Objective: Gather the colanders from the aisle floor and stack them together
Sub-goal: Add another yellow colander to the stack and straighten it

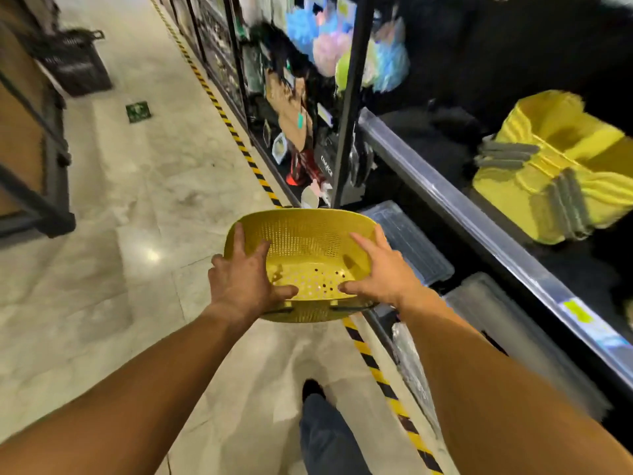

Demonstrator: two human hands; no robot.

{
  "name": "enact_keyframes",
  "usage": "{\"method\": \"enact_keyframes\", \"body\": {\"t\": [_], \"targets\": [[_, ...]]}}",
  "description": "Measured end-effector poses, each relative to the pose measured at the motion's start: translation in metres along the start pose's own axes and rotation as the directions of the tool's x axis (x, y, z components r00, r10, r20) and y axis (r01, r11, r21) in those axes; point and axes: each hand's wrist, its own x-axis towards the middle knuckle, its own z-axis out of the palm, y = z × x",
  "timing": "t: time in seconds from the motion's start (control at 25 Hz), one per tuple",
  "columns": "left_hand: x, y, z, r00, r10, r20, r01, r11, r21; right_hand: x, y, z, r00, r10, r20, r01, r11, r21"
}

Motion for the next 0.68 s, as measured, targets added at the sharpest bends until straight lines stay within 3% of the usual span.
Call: {"method": "enact_keyframes", "body": {"t": [0.2,0.44,0.56,0.68], "targets": [[-0.079,0.03,-0.043,0.984,0.165,-0.071,-0.166,0.986,-0.009,-0.126,-0.001,-0.035,0.989,0.092,-0.112,-0.081,0.992,0.099],[-0.175,0.126,-0.043,0.868,0.476,-0.144,-0.485,0.874,-0.036,-0.3,0.055,-0.074,0.908,0.314,-0.276,-0.267,0.944,0.195],[-0.238,0.184,-0.031,0.766,0.633,-0.116,-0.642,0.763,-0.075,-0.403,0.087,-0.088,0.819,0.437,-0.372,-0.382,0.899,0.214],[-0.315,0.249,-0.012,0.629,0.772,-0.094,-0.777,0.621,-0.1,-0.526,0.125,-0.087,0.683,0.579,-0.445,-0.505,0.815,0.285]]}}
